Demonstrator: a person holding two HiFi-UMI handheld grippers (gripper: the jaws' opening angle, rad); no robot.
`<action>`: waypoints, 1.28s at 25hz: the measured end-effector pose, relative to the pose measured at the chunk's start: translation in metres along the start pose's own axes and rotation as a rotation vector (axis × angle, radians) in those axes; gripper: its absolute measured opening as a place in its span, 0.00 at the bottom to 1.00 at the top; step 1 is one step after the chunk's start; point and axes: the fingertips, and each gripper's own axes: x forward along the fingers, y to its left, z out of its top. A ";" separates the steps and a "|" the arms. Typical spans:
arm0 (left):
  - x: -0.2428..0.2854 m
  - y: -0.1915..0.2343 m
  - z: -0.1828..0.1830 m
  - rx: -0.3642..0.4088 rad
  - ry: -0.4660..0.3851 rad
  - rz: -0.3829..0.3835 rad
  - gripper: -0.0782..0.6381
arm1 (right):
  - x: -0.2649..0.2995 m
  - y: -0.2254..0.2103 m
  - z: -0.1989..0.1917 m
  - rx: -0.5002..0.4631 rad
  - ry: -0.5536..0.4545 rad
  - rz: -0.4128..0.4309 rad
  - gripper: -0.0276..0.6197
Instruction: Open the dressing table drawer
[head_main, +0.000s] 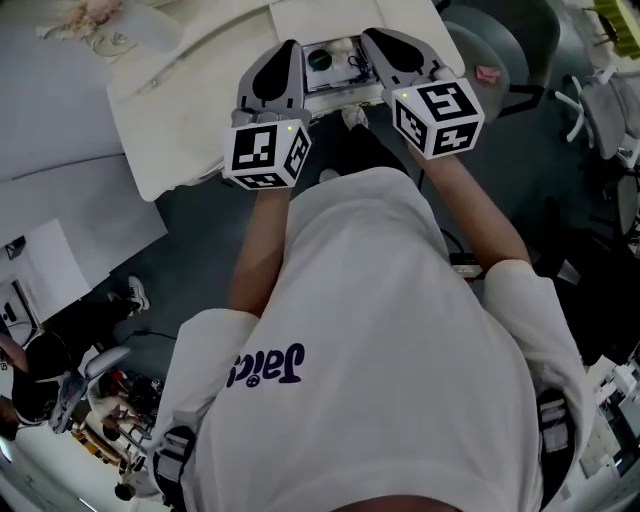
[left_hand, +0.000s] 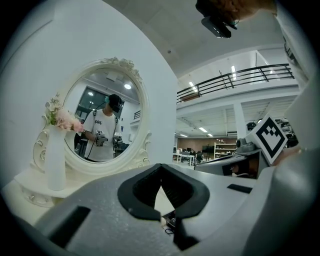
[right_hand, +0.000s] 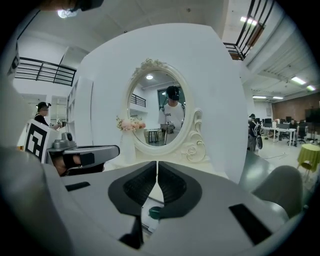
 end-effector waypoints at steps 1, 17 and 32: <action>0.000 0.000 0.002 0.002 -0.007 0.004 0.13 | 0.000 0.000 0.003 -0.004 -0.014 -0.009 0.07; 0.020 0.002 0.018 0.055 -0.038 0.052 0.13 | -0.004 -0.034 0.008 0.022 -0.098 -0.152 0.06; 0.032 0.010 -0.021 0.032 0.052 0.074 0.13 | 0.015 -0.050 -0.035 0.104 -0.004 -0.126 0.06</action>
